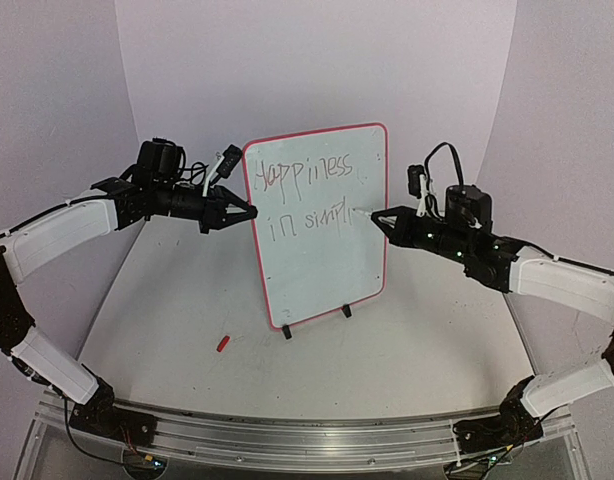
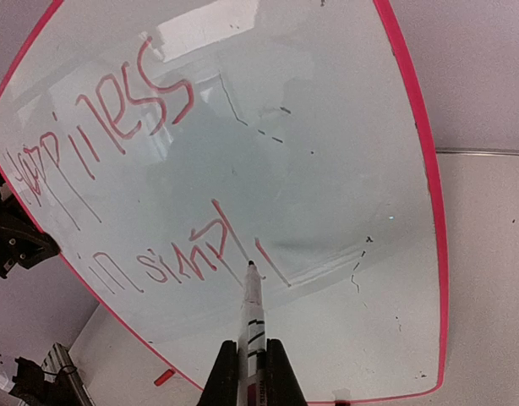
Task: Write a sentence on the whiteboard
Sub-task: Write on the whiteboard with the whiteboard.
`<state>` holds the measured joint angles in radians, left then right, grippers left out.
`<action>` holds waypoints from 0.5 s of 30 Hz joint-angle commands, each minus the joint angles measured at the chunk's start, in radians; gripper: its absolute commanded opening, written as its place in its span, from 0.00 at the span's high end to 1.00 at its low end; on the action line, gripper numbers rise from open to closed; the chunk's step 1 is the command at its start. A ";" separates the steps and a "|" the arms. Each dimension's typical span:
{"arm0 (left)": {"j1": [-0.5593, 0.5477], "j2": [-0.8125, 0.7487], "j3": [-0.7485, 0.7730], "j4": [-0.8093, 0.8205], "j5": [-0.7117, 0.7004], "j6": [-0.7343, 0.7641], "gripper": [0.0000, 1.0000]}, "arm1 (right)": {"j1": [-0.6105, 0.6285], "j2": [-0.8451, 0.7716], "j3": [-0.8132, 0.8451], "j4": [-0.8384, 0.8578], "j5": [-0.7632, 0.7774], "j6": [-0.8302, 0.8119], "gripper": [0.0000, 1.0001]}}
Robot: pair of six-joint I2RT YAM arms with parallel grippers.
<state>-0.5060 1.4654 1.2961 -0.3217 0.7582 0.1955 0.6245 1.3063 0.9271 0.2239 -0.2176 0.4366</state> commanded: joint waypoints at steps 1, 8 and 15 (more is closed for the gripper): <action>-0.025 0.044 -0.020 -0.204 -0.034 0.066 1.00 | 0.010 0.014 0.069 0.032 -0.004 -0.035 1.00; -0.025 0.044 -0.020 -0.207 -0.039 0.069 1.00 | 0.011 0.071 0.105 0.049 -0.001 -0.047 1.00; -0.025 0.044 -0.020 -0.206 -0.039 0.069 1.00 | 0.013 0.078 0.099 0.051 0.027 -0.045 1.00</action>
<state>-0.5077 1.4654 1.2961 -0.3218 0.7587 0.2004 0.6304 1.3781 0.9897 0.2380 -0.2155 0.4067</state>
